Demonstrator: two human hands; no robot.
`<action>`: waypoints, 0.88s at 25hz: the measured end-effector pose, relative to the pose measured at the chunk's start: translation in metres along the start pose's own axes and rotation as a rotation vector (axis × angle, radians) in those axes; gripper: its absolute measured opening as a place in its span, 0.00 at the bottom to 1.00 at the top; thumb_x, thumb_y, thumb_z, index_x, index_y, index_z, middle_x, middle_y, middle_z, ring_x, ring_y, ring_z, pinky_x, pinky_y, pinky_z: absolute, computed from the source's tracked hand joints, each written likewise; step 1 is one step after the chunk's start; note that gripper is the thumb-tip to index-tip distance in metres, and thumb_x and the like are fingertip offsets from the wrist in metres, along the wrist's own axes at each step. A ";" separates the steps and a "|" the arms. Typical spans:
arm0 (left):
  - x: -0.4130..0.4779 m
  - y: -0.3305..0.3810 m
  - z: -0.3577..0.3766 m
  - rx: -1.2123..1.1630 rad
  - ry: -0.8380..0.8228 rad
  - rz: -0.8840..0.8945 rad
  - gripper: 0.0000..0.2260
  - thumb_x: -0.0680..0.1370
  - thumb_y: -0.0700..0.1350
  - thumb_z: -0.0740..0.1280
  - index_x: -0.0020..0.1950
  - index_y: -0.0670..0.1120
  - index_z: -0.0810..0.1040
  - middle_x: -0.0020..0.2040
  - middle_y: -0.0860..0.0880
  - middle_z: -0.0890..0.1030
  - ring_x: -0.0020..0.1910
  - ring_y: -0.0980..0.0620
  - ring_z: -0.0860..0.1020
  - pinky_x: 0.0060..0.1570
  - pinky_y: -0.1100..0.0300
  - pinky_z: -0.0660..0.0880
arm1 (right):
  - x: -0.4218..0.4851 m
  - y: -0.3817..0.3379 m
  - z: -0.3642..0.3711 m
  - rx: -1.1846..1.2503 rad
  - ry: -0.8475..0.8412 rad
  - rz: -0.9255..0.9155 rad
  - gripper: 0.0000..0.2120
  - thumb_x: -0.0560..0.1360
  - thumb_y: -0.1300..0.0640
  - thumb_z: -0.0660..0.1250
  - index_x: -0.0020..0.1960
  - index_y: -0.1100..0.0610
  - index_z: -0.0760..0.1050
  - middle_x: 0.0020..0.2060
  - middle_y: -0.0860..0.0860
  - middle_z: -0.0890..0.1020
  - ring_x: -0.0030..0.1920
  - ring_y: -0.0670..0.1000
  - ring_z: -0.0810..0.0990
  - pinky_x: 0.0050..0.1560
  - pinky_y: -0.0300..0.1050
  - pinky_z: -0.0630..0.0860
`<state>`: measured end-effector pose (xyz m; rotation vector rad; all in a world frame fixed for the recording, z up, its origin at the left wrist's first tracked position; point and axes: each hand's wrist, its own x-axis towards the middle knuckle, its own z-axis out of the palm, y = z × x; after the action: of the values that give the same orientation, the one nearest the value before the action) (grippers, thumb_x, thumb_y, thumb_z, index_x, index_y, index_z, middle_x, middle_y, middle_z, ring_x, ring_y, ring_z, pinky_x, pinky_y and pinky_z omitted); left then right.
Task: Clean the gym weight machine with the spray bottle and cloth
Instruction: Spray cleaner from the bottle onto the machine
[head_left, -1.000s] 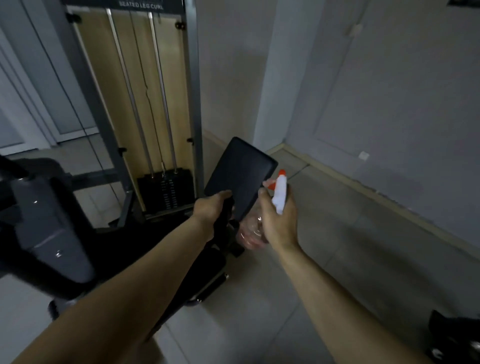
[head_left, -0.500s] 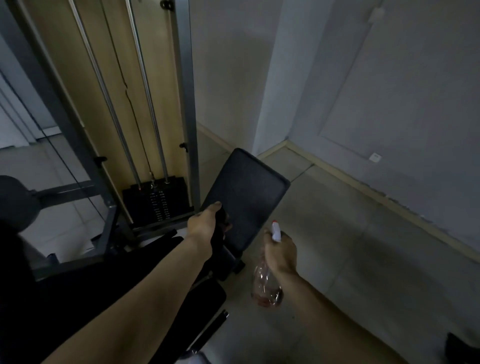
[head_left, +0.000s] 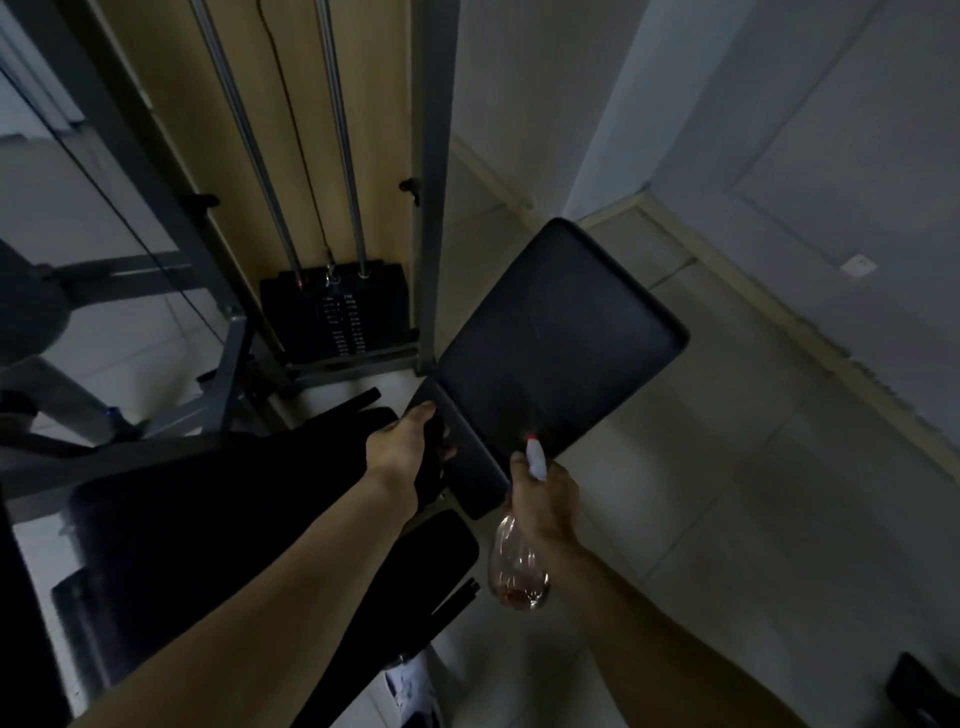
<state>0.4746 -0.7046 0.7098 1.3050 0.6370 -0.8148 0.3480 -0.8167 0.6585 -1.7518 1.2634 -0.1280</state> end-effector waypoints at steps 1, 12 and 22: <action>0.005 -0.002 -0.003 -0.001 0.010 -0.007 0.10 0.77 0.47 0.73 0.47 0.39 0.82 0.40 0.41 0.84 0.30 0.44 0.82 0.37 0.51 0.81 | 0.001 0.004 0.007 0.001 -0.002 0.017 0.19 0.82 0.46 0.65 0.67 0.57 0.78 0.58 0.54 0.83 0.55 0.52 0.82 0.57 0.47 0.79; 0.036 -0.045 -0.051 -0.082 0.117 -0.050 0.07 0.78 0.46 0.73 0.48 0.42 0.82 0.40 0.44 0.85 0.36 0.44 0.84 0.26 0.60 0.76 | -0.003 0.083 0.063 -0.274 -0.153 0.071 0.18 0.85 0.48 0.58 0.73 0.50 0.74 0.57 0.53 0.83 0.50 0.50 0.79 0.54 0.41 0.72; -0.048 -0.015 -0.089 -0.210 0.250 0.037 0.14 0.75 0.53 0.75 0.53 0.44 0.84 0.49 0.42 0.86 0.41 0.44 0.82 0.38 0.57 0.75 | -0.054 -0.027 0.010 0.025 -0.243 -0.203 0.17 0.80 0.42 0.66 0.66 0.48 0.75 0.49 0.40 0.81 0.41 0.46 0.84 0.47 0.46 0.80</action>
<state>0.4383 -0.6102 0.7249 1.2308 0.8698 -0.5420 0.3471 -0.7676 0.6946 -1.8105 0.9052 -0.0452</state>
